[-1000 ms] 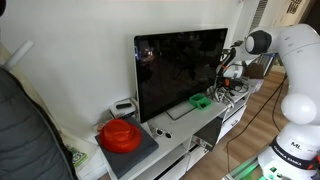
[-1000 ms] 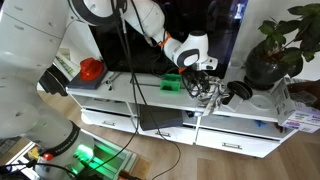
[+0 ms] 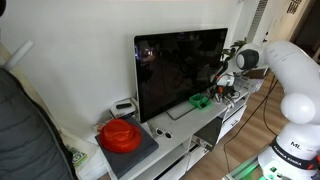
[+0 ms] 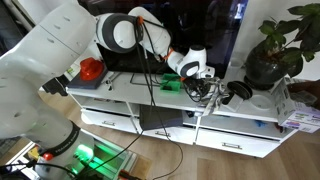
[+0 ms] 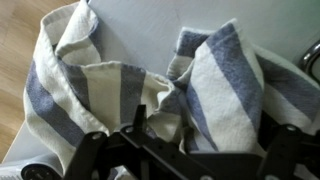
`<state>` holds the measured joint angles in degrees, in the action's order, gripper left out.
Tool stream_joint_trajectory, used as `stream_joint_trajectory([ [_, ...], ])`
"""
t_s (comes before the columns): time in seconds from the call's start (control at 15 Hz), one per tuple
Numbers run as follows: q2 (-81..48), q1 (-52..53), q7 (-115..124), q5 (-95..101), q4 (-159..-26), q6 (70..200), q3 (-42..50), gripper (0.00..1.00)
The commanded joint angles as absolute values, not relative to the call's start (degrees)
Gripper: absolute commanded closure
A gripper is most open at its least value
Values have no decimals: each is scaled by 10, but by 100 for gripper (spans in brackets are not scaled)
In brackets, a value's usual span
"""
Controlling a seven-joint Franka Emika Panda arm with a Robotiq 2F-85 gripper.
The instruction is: Use the grey towel to wipe the TV and put it on the TV stand to the left
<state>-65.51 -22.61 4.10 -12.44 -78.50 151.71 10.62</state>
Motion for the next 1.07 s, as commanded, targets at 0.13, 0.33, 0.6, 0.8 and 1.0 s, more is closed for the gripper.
stream_joint_trajectory([
  [0.13,-717,-242,43,-108,-687,1458,99,26],
  [0.33,-721,-242,44,-110,-669,1438,96,49],
  [0.6,-706,-232,57,-112,-682,1426,100,76],
  [0.8,-689,-218,50,-120,-711,1438,108,98],
  [1.0,-671,-210,46,-119,-739,1448,111,100],
])
